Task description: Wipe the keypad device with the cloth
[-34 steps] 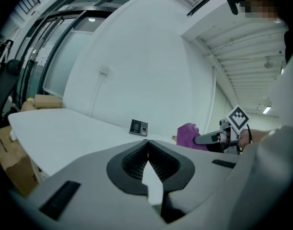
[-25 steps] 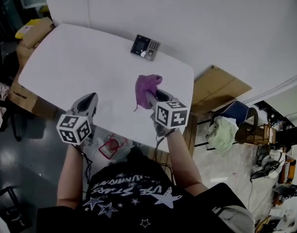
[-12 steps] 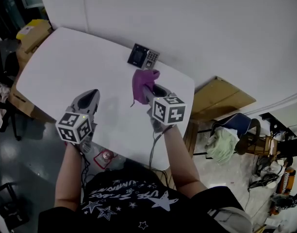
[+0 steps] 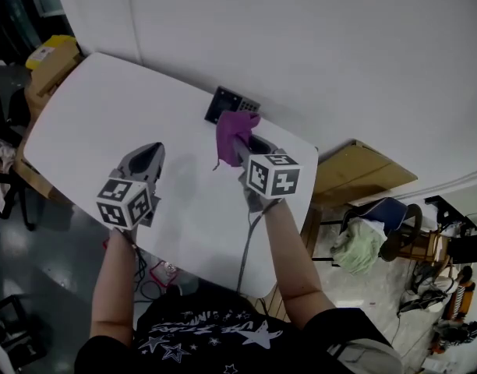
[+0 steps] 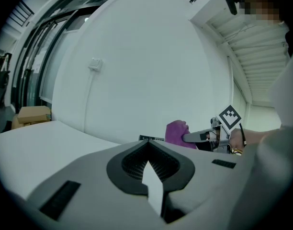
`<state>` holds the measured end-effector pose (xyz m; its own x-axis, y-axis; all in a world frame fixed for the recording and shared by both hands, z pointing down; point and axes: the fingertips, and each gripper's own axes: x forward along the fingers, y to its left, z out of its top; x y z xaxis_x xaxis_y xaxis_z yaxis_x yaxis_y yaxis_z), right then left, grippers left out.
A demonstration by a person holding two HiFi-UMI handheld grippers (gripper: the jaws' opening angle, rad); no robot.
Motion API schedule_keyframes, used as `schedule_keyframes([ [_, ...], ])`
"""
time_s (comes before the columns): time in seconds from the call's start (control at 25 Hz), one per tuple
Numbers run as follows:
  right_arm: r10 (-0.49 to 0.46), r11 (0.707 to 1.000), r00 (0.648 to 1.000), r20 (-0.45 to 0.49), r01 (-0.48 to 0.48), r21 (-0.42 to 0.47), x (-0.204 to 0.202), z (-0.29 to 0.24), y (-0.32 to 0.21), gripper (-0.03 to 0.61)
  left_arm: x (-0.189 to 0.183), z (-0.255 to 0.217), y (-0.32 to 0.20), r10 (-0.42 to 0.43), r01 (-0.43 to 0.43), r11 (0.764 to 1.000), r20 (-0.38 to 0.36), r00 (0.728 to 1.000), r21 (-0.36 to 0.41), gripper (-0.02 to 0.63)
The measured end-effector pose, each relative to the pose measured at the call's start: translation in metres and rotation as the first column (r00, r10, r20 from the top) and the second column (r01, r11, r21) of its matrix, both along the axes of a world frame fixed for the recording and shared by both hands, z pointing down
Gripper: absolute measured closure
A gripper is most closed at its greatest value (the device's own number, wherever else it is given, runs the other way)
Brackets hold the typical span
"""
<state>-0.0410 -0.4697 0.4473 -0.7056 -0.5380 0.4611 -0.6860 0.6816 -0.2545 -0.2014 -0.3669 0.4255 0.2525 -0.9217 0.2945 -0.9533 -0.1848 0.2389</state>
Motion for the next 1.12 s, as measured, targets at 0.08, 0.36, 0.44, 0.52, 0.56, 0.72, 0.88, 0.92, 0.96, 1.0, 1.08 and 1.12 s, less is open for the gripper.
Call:
schedule_keyframes([
  [0.08, -0.004, 1.000, 1.000, -0.005, 0.004, -0.005, -0.007, 0.006, -0.009, 0.483, -0.006, 0.002, -0.010, -0.002, 0.002, 1.000, 0.012, 1.000, 0.000, 0.607],
  [0.36, -0.034, 0.999, 0.999, -0.029, 0.033, -0.026, -0.036, 0.034, -0.032, 0.482, -0.024, 0.011, -0.032, -0.027, 0.028, 1.000, 0.024, 0.999, -0.012, 0.607],
  [0.44, -0.042, 0.998, 0.999, -0.033, 0.041, -0.037, -0.039, 0.042, -0.040, 0.483, -0.022, 0.017, -0.037, -0.029, 0.029, 0.999, 0.025, 0.999, -0.020, 0.607],
  [0.52, -0.051, 0.998, 0.998, -0.042, 0.049, -0.040, -0.042, 0.050, -0.047, 0.482, -0.021, 0.024, -0.042, -0.029, 0.029, 0.999, 0.027, 0.999, -0.029, 0.607],
  [0.56, -0.055, 0.998, 0.997, -0.047, 0.053, -0.041, -0.045, 0.054, -0.049, 0.483, -0.021, 0.026, -0.045, -0.029, 0.030, 0.999, 0.026, 0.999, -0.033, 0.607],
  [0.72, -0.066, 0.997, 0.996, -0.055, 0.064, -0.054, -0.056, 0.067, -0.058, 0.483, -0.025, 0.033, -0.055, -0.032, 0.033, 0.999, 0.021, 0.999, -0.040, 0.607],
  [0.88, -0.054, 0.997, 0.997, -0.063, 0.051, -0.058, -0.064, 0.075, -0.071, 0.482, -0.027, 0.039, -0.062, -0.025, 0.026, 0.999, 0.026, 0.999, -0.045, 0.607],
  [0.92, -0.045, 0.997, 0.997, -0.063, 0.041, -0.063, -0.065, 0.078, -0.074, 0.483, -0.026, 0.041, -0.063, -0.022, 0.023, 0.999, 0.027, 0.999, -0.046, 0.607],
  [0.96, -0.036, 0.997, 0.997, -0.063, 0.032, -0.069, -0.065, 0.080, -0.077, 0.483, -0.026, 0.044, -0.063, -0.019, 0.021, 0.999, 0.028, 0.999, -0.049, 0.606],
  [1.0, -0.028, 0.997, 0.998, -0.064, 0.023, -0.075, -0.067, 0.082, -0.081, 0.483, -0.026, 0.046, -0.063, -0.017, 0.019, 0.998, 0.030, 0.999, -0.053, 0.606],
  [1.08, -0.013, 0.997, 0.997, -0.073, 0.007, -0.083, -0.070, 0.086, -0.090, 0.483, -0.026, 0.051, -0.065, -0.015, 0.017, 0.998, 0.032, 0.999, -0.062, 0.607],
  [1.12, -0.005, 0.996, 0.997, -0.079, -0.002, -0.085, -0.072, 0.087, -0.095, 0.483, -0.026, 0.053, -0.066, -0.014, 0.016, 0.998, 0.030, 0.999, -0.066, 0.607],
])
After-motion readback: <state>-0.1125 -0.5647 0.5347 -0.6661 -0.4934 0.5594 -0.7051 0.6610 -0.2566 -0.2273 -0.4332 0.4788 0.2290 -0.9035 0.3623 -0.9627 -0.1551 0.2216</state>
